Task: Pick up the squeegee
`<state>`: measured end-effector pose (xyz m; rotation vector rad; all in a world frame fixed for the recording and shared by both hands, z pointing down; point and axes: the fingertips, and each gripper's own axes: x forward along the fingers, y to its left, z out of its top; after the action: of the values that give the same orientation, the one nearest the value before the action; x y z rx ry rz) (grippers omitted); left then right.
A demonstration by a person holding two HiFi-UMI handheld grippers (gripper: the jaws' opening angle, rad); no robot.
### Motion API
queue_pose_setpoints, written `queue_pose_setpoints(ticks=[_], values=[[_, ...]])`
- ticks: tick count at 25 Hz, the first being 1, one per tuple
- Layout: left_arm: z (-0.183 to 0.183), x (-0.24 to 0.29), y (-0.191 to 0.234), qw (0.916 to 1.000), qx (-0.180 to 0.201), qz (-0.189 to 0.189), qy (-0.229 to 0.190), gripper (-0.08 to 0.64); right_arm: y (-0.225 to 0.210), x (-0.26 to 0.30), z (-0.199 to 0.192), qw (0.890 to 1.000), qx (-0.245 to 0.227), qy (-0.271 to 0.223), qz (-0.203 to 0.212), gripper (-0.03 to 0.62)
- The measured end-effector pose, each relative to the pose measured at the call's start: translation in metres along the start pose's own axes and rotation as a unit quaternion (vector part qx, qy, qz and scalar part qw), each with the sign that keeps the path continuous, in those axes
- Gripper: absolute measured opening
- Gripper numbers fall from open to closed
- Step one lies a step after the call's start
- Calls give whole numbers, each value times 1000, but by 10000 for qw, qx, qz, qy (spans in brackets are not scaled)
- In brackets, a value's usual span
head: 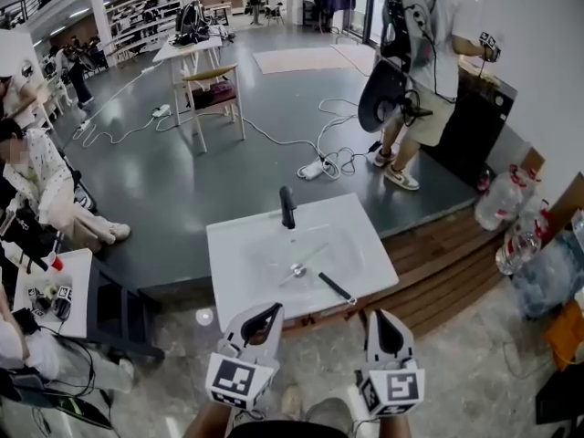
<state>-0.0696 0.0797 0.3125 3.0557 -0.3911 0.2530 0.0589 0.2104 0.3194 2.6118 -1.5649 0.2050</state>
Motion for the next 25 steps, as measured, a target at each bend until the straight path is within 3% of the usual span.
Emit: queue_pose_setpoints(ticks=[11,25], values=[[-1,36,26,9998,-63,188,27,2,-8,53,2,9996,19,-42,261,-2],[-16,95,72,9945,-344,965,234,2,-21,159,-10,9931,-95,270,1134,-2]])
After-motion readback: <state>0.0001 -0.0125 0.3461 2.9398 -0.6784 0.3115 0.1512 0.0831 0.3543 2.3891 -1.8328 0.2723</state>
